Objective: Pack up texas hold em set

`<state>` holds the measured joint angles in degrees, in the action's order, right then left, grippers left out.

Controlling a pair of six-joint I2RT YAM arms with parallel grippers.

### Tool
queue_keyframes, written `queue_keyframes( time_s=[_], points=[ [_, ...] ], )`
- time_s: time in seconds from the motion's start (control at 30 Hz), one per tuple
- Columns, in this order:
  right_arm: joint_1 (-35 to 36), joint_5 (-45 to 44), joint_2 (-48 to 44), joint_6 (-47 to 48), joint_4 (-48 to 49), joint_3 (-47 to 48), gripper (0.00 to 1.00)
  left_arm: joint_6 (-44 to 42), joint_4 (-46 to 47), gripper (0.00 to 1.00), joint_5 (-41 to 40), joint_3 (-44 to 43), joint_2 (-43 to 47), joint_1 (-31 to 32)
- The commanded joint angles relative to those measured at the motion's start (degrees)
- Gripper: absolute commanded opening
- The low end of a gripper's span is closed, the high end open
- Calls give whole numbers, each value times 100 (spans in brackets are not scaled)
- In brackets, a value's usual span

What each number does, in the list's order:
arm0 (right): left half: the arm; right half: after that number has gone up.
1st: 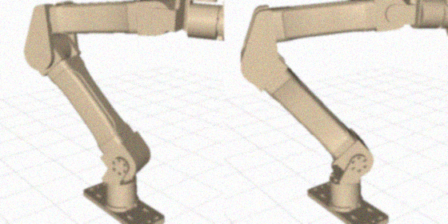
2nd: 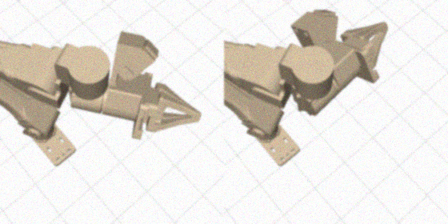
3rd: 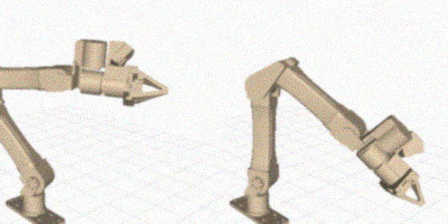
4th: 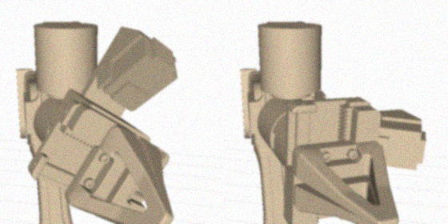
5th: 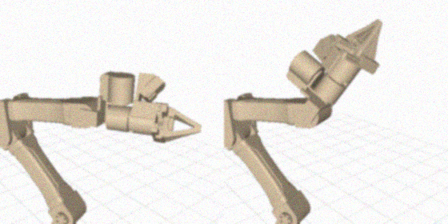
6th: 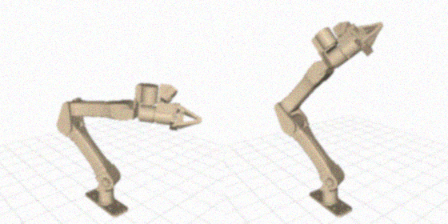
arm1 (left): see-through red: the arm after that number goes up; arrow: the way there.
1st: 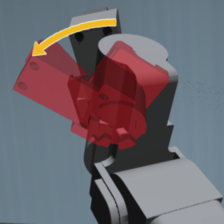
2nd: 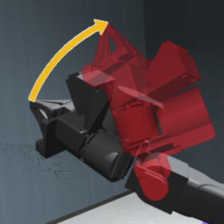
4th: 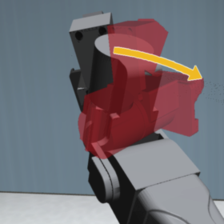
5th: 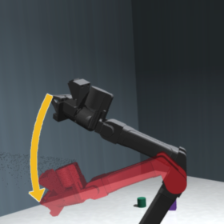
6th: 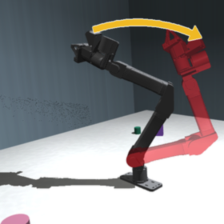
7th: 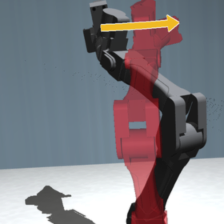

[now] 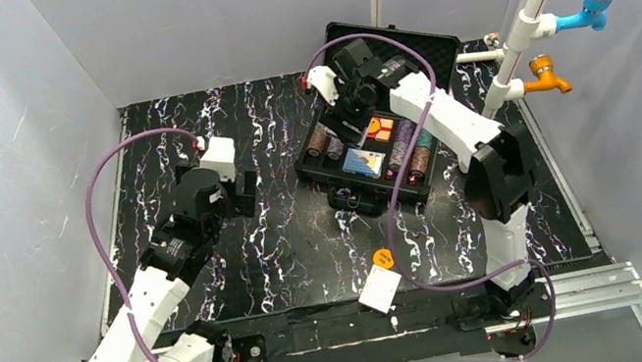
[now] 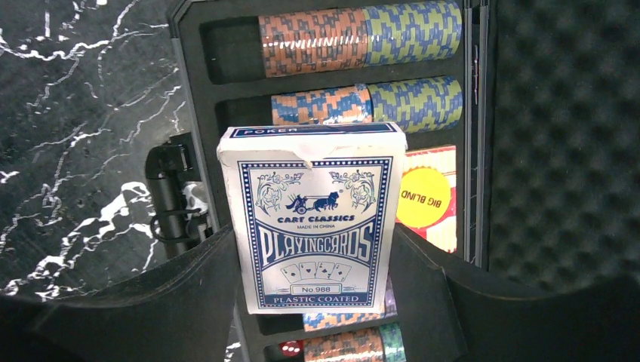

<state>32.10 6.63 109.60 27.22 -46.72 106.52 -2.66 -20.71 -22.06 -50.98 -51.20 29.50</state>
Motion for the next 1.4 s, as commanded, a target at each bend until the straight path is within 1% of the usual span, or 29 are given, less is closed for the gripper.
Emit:
queue_keyframes(
  time_s=[0.0, 0.13, 0.3, 0.4, 0.5, 0.73, 0.9, 1.1, 1.37],
  points=[
    [-70, 215, 295, 475, -358, 661, 51, -69, 85, 98, -111, 80, 58, 39],
    [-117, 44, 516, 681, -348, 732, 51, -77, 93, 98, -96, 101, 28, 39],
    [-254, 35, 930, 905, -517, 1075, 54, -67, 124, 98, -46, 122, -76, 56],
    [-351, -2, 1235, 1042, -621, 1327, 54, -70, 157, 98, -33, 145, -121, 65],
    [-462, -33, 1378, 1164, -654, 1378, 54, -73, 186, 98, -18, 166, -168, 74],
    [-639, -144, 1245, 1654, -455, 921, 54, -71, 218, 98, 43, 176, -285, 82],
    [-792, -57, 1153, 1918, -314, 730, 54, -77, 218, 98, 65, 176, -350, 83],
    [-877, -97, 1353, 2198, -375, 916, 52, -93, 233, 98, 48, 186, -385, 83],
    [-922, -13, 1359, 2428, -311, 994, 52, -116, 225, 98, 27, 176, -435, 83]
  ],
)
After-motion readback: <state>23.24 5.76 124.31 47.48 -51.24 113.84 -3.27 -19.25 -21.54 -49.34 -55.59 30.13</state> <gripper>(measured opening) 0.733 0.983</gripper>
